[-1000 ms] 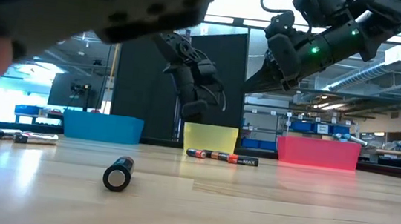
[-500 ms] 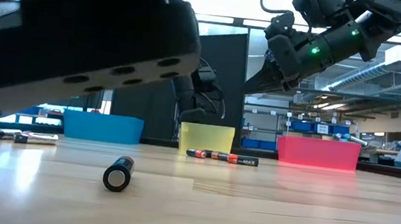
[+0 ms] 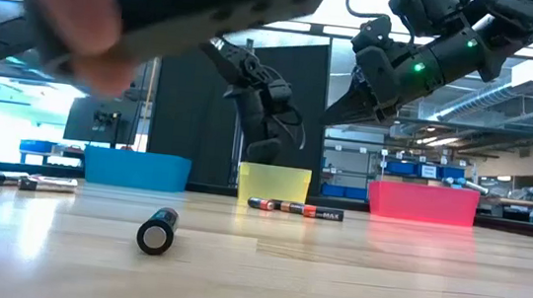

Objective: Sort batteries
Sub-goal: Put the silver battery into the blue bin

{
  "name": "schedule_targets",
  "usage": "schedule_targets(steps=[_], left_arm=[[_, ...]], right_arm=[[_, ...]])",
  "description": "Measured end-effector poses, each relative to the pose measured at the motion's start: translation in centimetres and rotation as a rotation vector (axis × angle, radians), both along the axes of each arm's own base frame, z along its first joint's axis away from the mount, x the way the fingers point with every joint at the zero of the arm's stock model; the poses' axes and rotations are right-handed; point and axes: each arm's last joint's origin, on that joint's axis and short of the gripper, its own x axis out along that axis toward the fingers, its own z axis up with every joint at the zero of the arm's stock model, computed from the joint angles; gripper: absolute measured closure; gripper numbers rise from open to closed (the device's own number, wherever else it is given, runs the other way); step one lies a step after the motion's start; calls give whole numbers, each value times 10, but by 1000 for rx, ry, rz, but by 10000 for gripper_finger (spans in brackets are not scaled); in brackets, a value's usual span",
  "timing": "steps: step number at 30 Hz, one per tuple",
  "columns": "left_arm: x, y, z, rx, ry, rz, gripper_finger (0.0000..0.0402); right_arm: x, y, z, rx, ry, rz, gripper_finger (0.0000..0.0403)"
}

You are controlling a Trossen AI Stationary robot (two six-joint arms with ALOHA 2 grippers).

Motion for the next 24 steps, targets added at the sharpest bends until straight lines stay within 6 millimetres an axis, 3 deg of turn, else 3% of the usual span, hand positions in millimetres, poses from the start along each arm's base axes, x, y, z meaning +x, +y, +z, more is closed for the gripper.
schedule_targets(steps=[8, 15, 20, 24], left_arm=[[2, 1, 28, 19, -44, -31, 286], [4, 5, 57, 18, -246, -45, 390], [8, 14, 65, 36, -373, -13, 394], [19, 7, 70, 59, -437, -45, 397]], right_arm=[[0, -3, 0, -25, 4, 1, 378], [-2, -24, 0, -79, 29, -38, 390], [-5, -40, 0, -55, 36, 81, 392], [-7, -49, -2, -40, 48, 128, 392]])
